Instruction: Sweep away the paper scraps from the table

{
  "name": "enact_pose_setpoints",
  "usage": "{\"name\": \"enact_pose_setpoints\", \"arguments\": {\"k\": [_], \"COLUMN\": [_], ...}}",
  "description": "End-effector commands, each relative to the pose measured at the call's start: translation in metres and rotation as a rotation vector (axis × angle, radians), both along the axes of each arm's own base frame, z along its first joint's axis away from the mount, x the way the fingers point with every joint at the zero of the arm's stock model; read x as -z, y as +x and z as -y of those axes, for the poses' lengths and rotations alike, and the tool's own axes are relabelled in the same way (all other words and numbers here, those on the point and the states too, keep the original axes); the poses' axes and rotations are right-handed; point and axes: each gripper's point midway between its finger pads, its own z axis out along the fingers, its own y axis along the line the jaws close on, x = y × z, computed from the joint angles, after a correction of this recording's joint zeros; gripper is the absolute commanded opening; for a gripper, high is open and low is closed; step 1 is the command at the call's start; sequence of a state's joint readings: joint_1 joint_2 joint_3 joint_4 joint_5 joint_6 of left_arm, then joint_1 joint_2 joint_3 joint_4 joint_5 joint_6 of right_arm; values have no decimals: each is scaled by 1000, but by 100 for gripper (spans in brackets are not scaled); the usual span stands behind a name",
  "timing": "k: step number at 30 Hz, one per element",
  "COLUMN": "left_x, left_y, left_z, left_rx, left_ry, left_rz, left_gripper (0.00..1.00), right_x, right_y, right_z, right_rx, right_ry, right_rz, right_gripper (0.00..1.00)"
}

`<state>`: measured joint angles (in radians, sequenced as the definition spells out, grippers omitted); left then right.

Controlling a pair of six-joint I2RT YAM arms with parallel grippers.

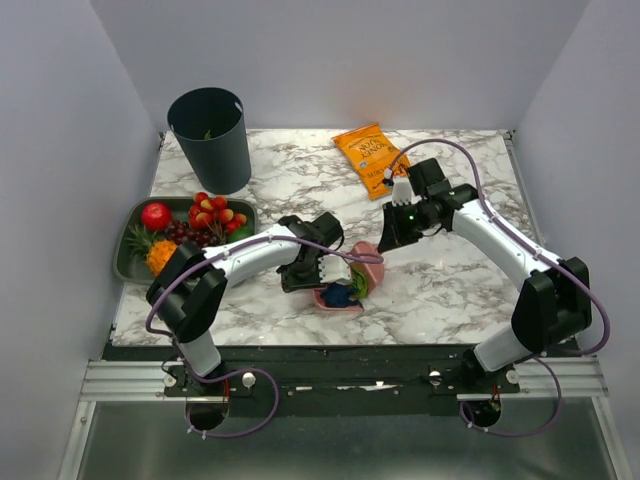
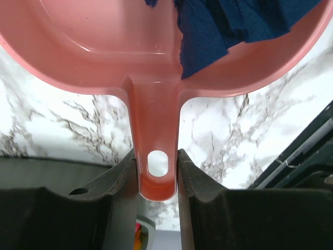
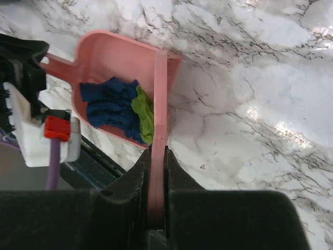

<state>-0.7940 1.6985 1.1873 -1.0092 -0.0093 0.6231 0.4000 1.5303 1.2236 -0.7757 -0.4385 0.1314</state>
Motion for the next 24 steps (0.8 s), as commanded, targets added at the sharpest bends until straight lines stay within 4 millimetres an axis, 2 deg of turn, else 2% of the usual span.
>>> {"name": "enact_pose_setpoints", "arguments": {"k": [1, 4, 5, 7, 8, 10, 13, 15, 17, 18, 20, 21, 24], "left_x": [5, 7, 1, 2, -6, -7, -19, -30, -36, -41, -44, -45, -59], "left_y": [4, 6, 9, 4, 9, 8, 14, 26, 33, 35, 36, 36, 47], "left_z": [23, 27, 34, 35, 43, 48, 64, 75, 83, 86, 92, 93, 101], "left_rx": [0, -1, 3, 5, 4, 0, 2, -2, 4, 6, 13, 15, -6], "left_ry": [-103, -162, -220, -269, -325, -375, -475, -540, -572, -583, -606, -618, -655], "left_rz": [4, 38, 64, 60, 98, 105, 150, 210, 241, 247, 242, 244, 290], "left_gripper": [0, 0, 0, 0, 0, 0, 0, 0, 0, 0, 0, 0, 0], "right_x": [-37, -55, -57, -69, -72, -82, -94, -98, -106, -121, -136, -157, -178], "right_y": [13, 20, 25, 29, 32, 33, 36, 41, 54, 61, 70, 78, 87], "right_z": [-12, -3, 3, 10, 14, 16, 17, 20, 32, 33, 35, 33, 36], "right_rx": [-23, -35, -17, -18, -9, -11, -34, -28, 37, 57, 73, 86, 74], "right_ry": [67, 34, -1, -27, -46, -51, -61, -88, -147, -141, -143, -133, -158], "right_rz": [91, 194, 227, 298, 319, 349, 381, 400, 440, 479, 509, 551, 608], "right_gripper": [1, 1, 1, 1, 1, 1, 1, 0, 1, 1, 1, 1, 1]}}
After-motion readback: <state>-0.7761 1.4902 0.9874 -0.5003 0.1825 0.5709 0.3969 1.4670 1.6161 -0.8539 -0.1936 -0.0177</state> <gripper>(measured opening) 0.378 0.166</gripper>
